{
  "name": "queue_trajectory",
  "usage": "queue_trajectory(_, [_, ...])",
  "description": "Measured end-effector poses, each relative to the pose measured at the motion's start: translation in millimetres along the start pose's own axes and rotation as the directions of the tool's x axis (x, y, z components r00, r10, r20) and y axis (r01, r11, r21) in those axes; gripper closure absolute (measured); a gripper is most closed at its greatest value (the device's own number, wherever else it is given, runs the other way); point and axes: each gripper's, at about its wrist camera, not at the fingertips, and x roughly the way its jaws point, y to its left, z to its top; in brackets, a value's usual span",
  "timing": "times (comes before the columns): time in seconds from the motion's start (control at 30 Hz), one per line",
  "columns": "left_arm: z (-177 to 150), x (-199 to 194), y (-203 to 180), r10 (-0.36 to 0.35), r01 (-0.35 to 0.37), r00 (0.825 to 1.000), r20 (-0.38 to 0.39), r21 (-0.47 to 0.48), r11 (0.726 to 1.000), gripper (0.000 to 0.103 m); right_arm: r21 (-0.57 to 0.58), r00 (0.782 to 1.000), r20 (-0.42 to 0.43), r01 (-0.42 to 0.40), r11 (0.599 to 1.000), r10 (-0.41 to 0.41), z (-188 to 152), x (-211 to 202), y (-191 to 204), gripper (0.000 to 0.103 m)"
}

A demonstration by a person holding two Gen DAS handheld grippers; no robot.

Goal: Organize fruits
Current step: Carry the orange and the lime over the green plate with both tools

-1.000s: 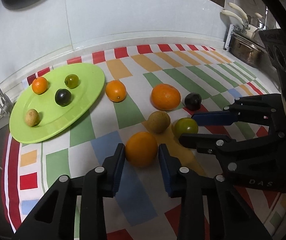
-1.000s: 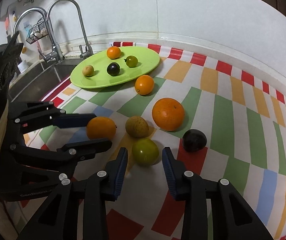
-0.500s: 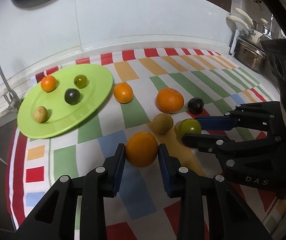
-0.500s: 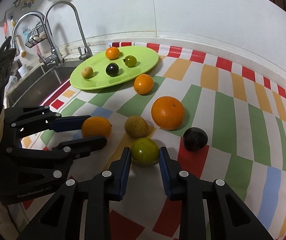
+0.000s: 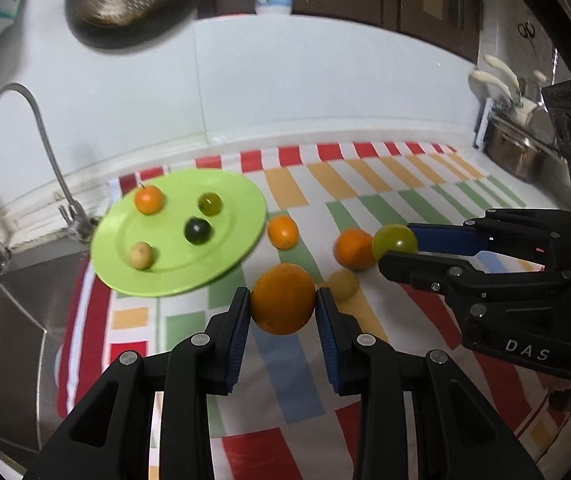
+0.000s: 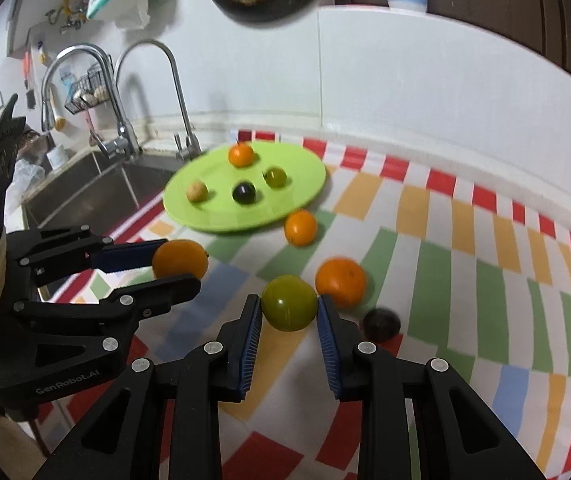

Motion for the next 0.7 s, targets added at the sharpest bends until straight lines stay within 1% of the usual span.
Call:
queue_trajectory(0.2, [11.7, -21.8, 6.4, 0.035, -0.035, 0.996, 0.08, -0.001, 0.999, 0.07, -0.024, 0.996, 0.091, -0.017, 1.0, 0.019, 22.6, -20.3, 9.4, 0.073])
queue_trajectory(0.33, [21.1, -32.5, 14.8, 0.076, -0.076, 0.99, 0.119, -0.005, 0.997, 0.07, -0.038, 0.992, 0.124, -0.022, 0.999, 0.027, 36.0, -22.8, 15.0, 0.073])
queue_trajectory(0.57, [37.4, -37.1, 33.4, 0.143, -0.142, 0.976, 0.166, -0.017, 0.99, 0.07, -0.08, 0.984, 0.166, -0.045, 0.996, 0.058, 68.9, -12.8, 24.6, 0.073])
queue_trajectory(0.7, [47.0, -30.4, 47.8, 0.162, -0.159, 0.973, 0.165, -0.033, 0.987, 0.07, -0.097, 0.982, 0.17, -0.062, 0.993, 0.078, 85.5, 0.2, 29.5, 0.073])
